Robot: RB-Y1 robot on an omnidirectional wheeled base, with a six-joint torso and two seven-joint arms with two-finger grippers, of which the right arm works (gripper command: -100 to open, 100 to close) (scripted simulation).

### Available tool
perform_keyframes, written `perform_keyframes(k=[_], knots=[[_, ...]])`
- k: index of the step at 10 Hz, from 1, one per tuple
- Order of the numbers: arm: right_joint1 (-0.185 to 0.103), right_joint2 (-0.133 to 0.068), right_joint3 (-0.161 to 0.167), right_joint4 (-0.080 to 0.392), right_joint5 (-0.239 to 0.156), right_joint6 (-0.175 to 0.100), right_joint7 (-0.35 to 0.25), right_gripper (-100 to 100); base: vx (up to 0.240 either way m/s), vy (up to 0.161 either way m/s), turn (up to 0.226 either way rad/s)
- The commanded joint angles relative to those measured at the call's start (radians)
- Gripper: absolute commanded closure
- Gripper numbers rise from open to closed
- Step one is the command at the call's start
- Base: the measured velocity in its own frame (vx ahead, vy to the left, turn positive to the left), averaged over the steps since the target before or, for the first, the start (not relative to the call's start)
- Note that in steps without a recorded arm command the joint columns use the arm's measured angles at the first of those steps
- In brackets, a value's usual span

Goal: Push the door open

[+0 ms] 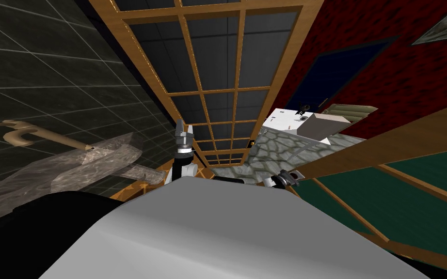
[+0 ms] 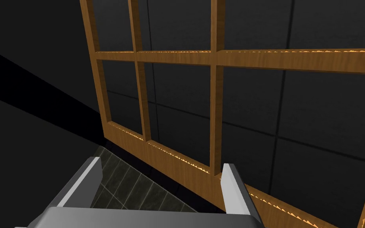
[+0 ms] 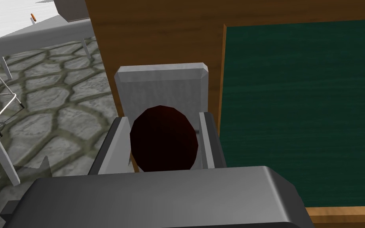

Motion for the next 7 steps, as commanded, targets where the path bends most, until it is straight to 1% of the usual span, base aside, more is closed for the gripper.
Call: perform_keyframes(k=[1, 7], knots=[[0.006, -0.001, -0.041, -0.021, -0.001, -0.001, 0.009, 100, 0.047, -0.102, 0.136], [0.006, 0.017, -0.19, -0.043, -0.006, -0.02, 0.038, 100, 0.042, -0.102, 0.133]])
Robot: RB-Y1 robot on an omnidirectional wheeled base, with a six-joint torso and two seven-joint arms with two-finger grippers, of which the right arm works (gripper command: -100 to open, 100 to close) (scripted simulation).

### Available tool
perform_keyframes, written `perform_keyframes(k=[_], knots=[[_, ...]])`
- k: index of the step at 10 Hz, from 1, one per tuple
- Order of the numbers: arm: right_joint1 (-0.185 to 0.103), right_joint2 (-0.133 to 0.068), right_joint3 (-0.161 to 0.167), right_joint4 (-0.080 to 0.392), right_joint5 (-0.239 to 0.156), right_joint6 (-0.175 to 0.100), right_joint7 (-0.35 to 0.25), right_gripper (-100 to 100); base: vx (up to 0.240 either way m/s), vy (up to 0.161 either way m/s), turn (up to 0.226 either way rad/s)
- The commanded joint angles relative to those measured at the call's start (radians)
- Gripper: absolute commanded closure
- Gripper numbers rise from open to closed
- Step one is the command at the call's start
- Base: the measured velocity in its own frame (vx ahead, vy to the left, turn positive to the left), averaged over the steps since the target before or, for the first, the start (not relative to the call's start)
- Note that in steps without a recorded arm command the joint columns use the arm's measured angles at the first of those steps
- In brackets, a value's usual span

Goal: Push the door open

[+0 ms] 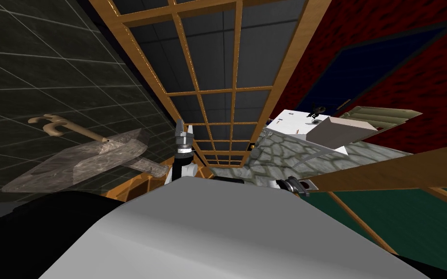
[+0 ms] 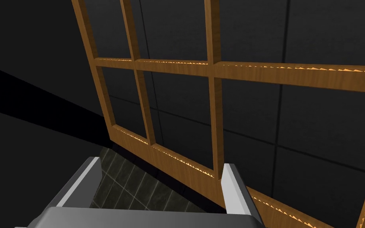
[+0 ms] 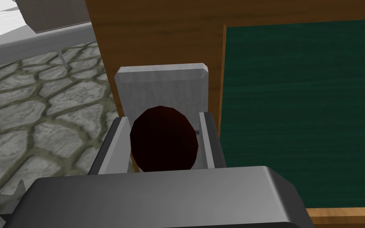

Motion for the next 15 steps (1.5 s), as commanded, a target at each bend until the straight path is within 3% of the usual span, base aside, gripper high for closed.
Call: perform_keyframes(k=[1, 6, 7, 8, 9, 11, 14, 15], knots=[[-0.001, 0.007, -0.042, -0.02, -0.003, -0.001, 0.018, 100, 0.028, -0.11, 0.109], [0.0, 0.028, -0.147, -0.036, -0.006, -0.015, 0.039, 100, 0.031, -0.092, 0.108], [0.0, 0.032, -0.163, -0.038, -0.006, -0.017, 0.042, 100, 0.012, -0.091, 0.094], [0.004, 0.036, -0.151, -0.047, -0.006, -0.01, 0.044, 100, 0.003, -0.041, 0.016], [-0.001, 0.019, -0.186, -0.043, -0.03, -0.034, 0.057, 100, 0.011, -0.128, 0.124], [-0.004, 0.012, -0.207, -0.041, -0.045, -0.048, 0.065, 100, 0.002, -0.178, 0.08], [-0.012, 0.005, -0.264, -0.033, -0.087, -0.087, 0.086, 100, 0.04, -0.221, 0.079], [-0.012, 0.005, -0.264, -0.033, -0.087, -0.087, 0.086, 100, 0.0, -0.192, 0.046]])
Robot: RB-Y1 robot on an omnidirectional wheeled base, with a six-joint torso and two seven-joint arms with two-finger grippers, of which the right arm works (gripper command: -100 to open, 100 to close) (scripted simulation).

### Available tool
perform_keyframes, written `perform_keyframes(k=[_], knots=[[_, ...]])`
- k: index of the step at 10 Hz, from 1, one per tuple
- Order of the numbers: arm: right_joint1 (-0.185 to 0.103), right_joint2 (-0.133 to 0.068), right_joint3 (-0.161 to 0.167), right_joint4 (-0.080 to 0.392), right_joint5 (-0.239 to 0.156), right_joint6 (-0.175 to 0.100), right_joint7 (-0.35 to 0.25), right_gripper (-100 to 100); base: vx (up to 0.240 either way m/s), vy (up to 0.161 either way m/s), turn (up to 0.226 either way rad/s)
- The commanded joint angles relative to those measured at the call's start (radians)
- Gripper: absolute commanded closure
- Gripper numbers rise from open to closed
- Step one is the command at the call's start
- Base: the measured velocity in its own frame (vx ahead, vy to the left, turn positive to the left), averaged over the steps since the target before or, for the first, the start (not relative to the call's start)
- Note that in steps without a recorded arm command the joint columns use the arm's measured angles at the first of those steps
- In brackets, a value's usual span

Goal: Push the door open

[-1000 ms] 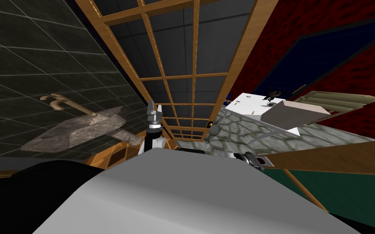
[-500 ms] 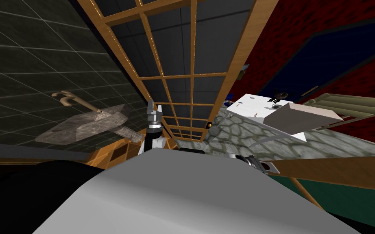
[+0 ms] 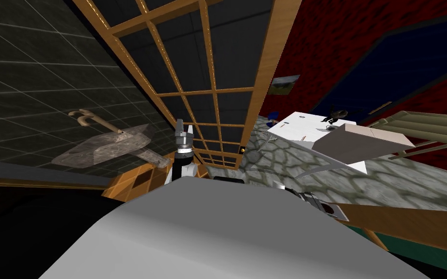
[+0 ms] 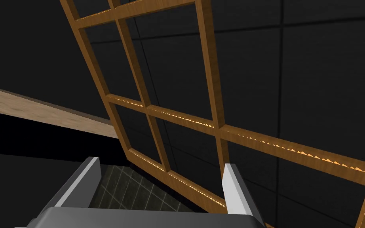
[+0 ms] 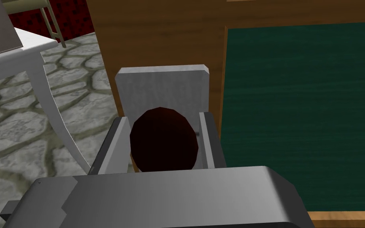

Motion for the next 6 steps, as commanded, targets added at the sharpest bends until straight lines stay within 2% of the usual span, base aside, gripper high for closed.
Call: perform_keyframes(k=[1, 3, 4, 5, 6], knots=[[0.002, 0.009, -0.029, -0.024, -0.021, -0.011, 0.022, 100, 0.027, -0.162, 0.056], [-0.003, 0.018, -0.065, -0.019, -0.047, -0.036, 0.035, 100, 0.026, -0.194, 0.096], [-0.004, 0.014, -0.053, -0.006, -0.038, -0.031, 0.026, 100, 0.005, -0.092, 0.011], [-0.006, 0.003, -0.081, -0.003, -0.059, -0.055, 0.034, 100, -0.025, -0.155, 0.039], [-0.006, 0.001, -0.087, -0.003, -0.064, -0.059, 0.036, 100, -0.054, -0.211, 0.054]])
